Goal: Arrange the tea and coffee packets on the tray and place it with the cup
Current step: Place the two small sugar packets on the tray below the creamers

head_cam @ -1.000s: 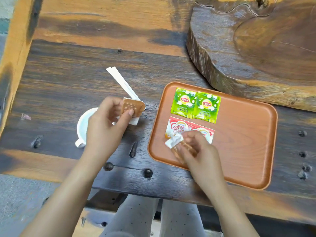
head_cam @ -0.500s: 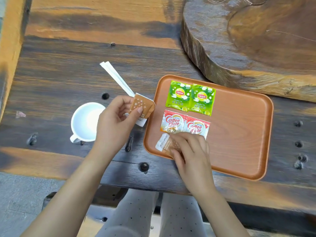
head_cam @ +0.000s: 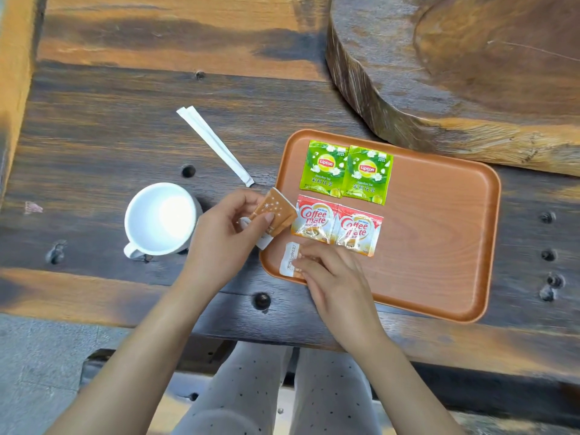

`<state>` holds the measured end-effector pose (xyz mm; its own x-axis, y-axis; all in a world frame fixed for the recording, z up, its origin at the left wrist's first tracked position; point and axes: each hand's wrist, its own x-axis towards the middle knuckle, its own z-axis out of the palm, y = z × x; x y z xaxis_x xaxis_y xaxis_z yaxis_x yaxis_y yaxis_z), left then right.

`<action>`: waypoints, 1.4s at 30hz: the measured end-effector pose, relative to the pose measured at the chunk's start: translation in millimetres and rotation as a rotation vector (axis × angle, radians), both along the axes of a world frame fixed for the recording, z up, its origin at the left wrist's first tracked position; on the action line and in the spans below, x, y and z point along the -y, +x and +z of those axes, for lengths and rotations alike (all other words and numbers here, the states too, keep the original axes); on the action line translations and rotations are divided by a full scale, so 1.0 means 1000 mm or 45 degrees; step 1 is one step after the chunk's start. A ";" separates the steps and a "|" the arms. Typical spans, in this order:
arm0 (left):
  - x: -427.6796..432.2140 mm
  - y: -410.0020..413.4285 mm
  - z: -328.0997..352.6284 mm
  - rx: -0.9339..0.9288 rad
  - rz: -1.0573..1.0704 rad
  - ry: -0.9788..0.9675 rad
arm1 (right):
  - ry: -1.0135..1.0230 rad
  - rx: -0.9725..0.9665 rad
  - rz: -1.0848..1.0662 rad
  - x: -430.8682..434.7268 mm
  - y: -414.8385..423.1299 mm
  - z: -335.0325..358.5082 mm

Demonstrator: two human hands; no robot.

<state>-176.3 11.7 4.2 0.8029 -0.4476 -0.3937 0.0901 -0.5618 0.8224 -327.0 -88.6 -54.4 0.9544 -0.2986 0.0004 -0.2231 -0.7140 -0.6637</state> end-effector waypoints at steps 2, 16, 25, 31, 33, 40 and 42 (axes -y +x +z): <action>0.001 -0.002 -0.003 -0.064 -0.069 0.043 | 0.093 -0.014 -0.038 0.001 0.000 0.006; 0.025 -0.023 -0.006 -0.368 -0.023 -0.121 | 1.063 0.024 -0.945 0.036 0.009 0.044; 0.004 -0.061 -0.042 0.595 -0.589 0.279 | 0.892 -0.192 -1.038 0.018 -0.026 0.034; 0.006 -0.064 -0.050 0.625 -0.561 0.271 | 0.476 -0.305 -0.911 0.016 -0.019 0.030; 0.005 -0.064 -0.050 0.620 -0.565 0.282 | 0.336 -0.362 -0.873 0.016 -0.020 0.029; 0.005 -0.066 -0.050 0.592 -0.565 0.296 | -0.014 -0.321 -0.707 0.014 -0.023 0.026; 0.005 -0.066 -0.050 0.585 -0.566 0.297 | -0.059 -0.234 -0.552 0.012 -0.024 0.022</action>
